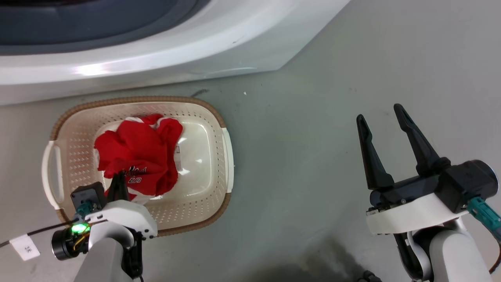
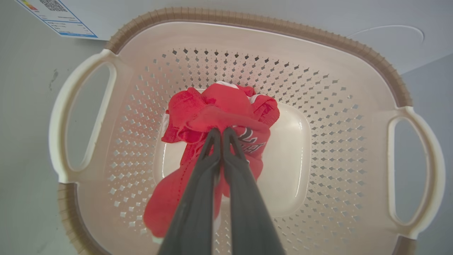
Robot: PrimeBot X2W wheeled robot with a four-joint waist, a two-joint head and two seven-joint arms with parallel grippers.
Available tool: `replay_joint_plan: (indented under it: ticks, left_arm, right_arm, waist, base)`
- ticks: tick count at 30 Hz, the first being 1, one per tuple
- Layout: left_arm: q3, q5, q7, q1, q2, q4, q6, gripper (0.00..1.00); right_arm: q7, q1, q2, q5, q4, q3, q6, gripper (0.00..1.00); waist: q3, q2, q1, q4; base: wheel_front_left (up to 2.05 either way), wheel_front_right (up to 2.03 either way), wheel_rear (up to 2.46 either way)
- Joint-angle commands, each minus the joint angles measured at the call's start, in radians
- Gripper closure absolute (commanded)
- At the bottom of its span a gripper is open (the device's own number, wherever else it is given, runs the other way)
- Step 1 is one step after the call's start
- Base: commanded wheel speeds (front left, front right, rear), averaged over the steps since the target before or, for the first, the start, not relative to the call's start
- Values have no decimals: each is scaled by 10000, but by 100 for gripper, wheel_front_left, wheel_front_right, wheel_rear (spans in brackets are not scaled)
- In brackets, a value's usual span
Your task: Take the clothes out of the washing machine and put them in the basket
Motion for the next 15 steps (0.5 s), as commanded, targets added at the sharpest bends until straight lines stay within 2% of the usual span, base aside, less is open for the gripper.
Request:
replay_joint_plan:
  ticks: [1,11,12,13,15]
  left_arm:
    - [49,-28,-62,-427,43,394,-60,100]
    - [410,-262,-65,-1698,298,3014,-175,100]
    - [457,-318,-65,-1794,296,3280,-200,94]
    - [461,-306,-65,-1863,312,3489,-197,70]
    - [487,-333,-66,-1909,320,3798,-238,31]
  right_arm:
    - [-123,-271,20,66,39,47,-7,0]
    - [-416,-683,20,284,495,404,-7,0]
    - [-447,-692,18,294,572,427,-7,0]
    - [-474,-686,20,326,642,439,-7,0]
    - [-532,-642,18,326,756,432,-7,0]
  waist:
    - [551,0,-3,-229]
    - [860,0,-3,-634]
    - [815,0,-3,-672]
    - [751,0,-3,-706]
    - [569,0,-3,-744]
  base:
    - [0,0,0]
    - [0,0,0]
    - [0,0,0]
    - [0,0,0]
    - [0,0,0]
